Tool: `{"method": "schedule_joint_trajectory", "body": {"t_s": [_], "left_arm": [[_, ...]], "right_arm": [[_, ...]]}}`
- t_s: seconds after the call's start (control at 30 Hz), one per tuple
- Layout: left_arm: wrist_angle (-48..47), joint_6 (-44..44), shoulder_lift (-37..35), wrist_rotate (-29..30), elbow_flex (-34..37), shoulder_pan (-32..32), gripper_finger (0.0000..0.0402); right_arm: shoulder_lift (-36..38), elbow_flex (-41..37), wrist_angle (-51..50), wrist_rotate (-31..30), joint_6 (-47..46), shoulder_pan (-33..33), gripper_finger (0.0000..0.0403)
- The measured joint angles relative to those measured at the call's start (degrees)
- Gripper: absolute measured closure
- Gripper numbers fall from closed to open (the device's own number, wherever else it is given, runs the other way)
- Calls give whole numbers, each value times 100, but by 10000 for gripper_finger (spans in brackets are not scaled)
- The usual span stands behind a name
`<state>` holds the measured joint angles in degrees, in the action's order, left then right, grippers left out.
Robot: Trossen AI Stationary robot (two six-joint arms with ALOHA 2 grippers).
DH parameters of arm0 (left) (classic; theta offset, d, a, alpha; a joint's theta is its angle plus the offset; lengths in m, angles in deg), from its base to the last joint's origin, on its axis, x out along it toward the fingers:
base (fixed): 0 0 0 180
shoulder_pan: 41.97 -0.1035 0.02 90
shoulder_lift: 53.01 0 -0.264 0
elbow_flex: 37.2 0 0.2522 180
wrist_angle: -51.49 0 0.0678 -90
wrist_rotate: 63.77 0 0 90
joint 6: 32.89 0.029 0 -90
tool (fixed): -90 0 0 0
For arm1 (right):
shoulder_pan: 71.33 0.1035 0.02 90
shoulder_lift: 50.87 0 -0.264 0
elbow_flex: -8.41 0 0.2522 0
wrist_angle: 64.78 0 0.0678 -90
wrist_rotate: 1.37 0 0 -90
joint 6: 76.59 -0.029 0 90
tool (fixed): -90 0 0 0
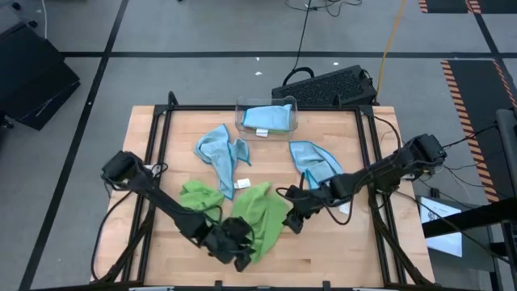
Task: Fold microfiber towels
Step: Fold the right green microfiber cloth
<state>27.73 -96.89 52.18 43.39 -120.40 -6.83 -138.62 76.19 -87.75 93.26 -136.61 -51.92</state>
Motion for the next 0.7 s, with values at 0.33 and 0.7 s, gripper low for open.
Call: {"method": "schedule_joint_trajectory", "body": {"t_s": [0.33,0.7], "left_arm": [[-1350,-2212,1302,-860,-1477,-114,147],[-2491,-4038,1309,-1281,-1551,-222,199]], "right_arm": [[1,-1,-1085,923,1043,-267,192],[1,-2,-1912,1393,2497,-335,192]]}}
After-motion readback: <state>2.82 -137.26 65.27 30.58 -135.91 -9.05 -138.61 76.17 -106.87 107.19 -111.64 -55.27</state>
